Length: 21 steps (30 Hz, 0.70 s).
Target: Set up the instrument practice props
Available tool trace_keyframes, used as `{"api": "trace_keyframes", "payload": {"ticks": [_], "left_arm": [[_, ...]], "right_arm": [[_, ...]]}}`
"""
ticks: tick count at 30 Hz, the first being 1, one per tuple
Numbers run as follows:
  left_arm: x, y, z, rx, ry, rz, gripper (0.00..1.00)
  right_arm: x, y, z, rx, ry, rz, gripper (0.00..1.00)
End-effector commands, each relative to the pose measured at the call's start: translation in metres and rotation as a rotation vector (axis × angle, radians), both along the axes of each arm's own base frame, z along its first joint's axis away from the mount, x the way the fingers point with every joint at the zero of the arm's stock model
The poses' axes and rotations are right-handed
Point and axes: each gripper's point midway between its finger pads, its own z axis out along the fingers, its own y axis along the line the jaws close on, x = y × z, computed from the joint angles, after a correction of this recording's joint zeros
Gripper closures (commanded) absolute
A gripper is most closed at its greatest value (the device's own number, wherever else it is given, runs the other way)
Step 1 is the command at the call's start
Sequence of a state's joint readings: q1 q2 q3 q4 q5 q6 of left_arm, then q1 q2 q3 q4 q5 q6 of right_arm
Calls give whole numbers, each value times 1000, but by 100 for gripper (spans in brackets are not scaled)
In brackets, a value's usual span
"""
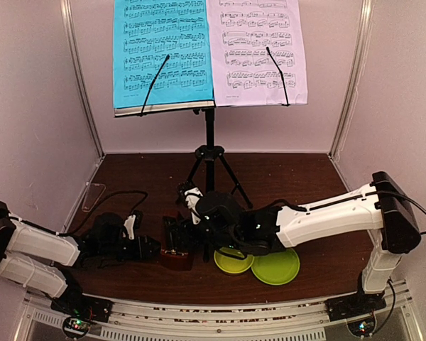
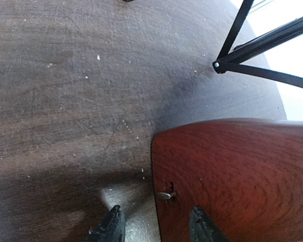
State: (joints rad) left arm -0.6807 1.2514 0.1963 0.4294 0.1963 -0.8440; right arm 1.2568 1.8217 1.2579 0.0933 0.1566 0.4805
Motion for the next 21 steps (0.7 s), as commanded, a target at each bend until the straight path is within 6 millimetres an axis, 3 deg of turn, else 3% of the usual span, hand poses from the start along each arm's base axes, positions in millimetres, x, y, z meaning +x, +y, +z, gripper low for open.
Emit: {"api": "trace_keyframes", "payload": {"ticks": [1,9,21], "left_arm": [[3,-3,10,-23,-41,4,54],[3,-1,8,-12,-42,4,55],[5,-3,7,-5,-38,0,55]], "right_arm": [[13,-4,4,5,-10,-56,53],[11,-10,0,3,-6,-55,60],[4,-13,5,25,-5,-28,61]]}}
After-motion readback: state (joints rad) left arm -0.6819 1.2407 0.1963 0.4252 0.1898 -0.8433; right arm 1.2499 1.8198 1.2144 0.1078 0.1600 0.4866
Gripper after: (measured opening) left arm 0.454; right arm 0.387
